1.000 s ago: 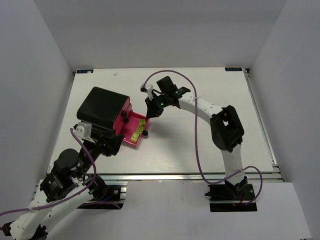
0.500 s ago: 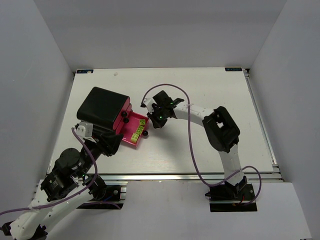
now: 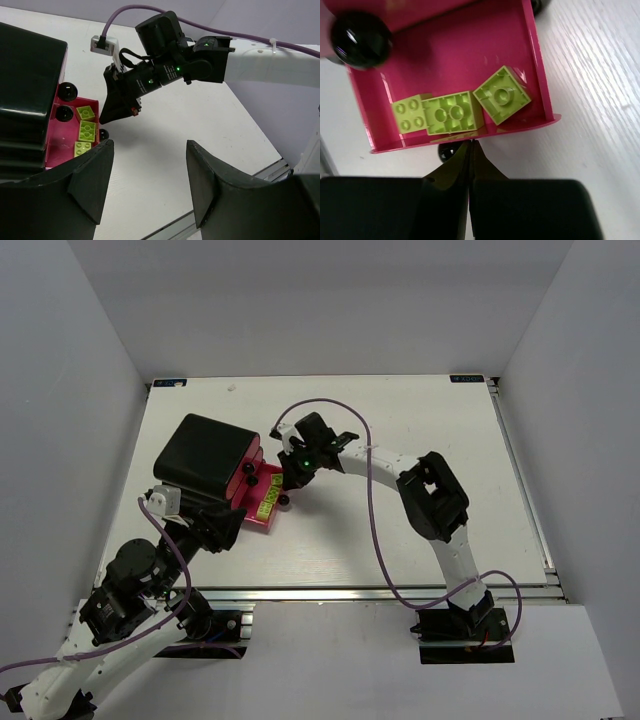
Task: Sort the legos into containers by color
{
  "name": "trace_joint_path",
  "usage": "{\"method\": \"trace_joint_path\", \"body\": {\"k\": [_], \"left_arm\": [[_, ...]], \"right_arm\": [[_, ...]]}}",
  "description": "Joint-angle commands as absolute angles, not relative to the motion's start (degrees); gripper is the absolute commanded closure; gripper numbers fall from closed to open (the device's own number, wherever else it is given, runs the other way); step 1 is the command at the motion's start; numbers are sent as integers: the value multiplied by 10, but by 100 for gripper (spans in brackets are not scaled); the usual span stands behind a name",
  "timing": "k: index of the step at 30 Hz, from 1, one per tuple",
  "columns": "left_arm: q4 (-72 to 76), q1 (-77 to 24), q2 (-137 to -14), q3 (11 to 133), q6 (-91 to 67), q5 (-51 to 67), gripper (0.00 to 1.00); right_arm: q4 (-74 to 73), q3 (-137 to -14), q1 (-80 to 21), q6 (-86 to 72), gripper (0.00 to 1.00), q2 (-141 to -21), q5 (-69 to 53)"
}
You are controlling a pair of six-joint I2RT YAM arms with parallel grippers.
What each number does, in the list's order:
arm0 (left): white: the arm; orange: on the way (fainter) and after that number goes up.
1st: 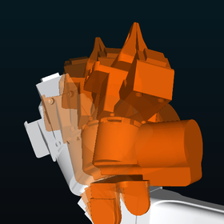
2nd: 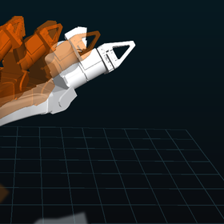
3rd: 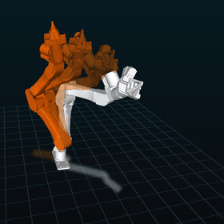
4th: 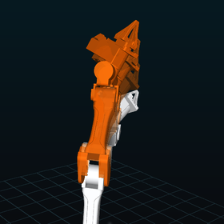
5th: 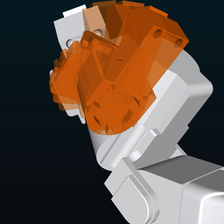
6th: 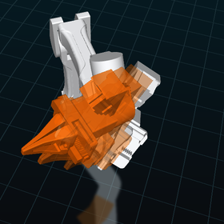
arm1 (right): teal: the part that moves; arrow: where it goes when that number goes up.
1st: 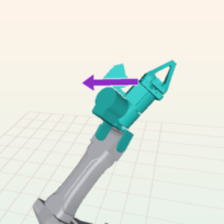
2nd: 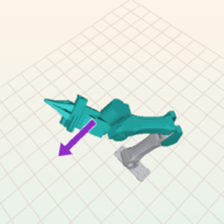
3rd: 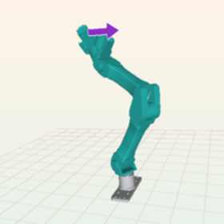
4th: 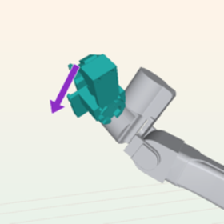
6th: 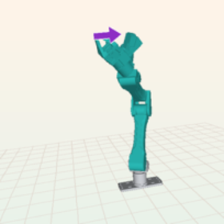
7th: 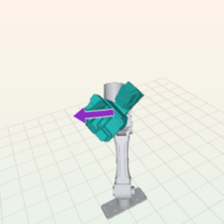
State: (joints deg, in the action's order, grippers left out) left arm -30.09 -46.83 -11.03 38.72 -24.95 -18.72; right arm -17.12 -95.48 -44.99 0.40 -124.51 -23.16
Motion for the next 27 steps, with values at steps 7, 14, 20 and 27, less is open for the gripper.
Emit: {"method": "trace_joint_path", "body": {"k": [7, 14, 20, 27], "left_arm": [[-306, -465, -114, 386, -249, -193, 30], [-307, -465, -113, 386, -249, -194, 30], [-307, -465, -113, 386, -249, -193, 30], [-306, -465, -112, 385, -249, -194, 30]], "right_arm": [[-127, -1047, -452, -96, 100, -1309, -342], [-110, -1092, -448, -155, 100, -1357, -365], [13, -1035, -447, -231, 100, -1345, -378], [72, -1018, -444, -321, 100, -1355, -367]]}}
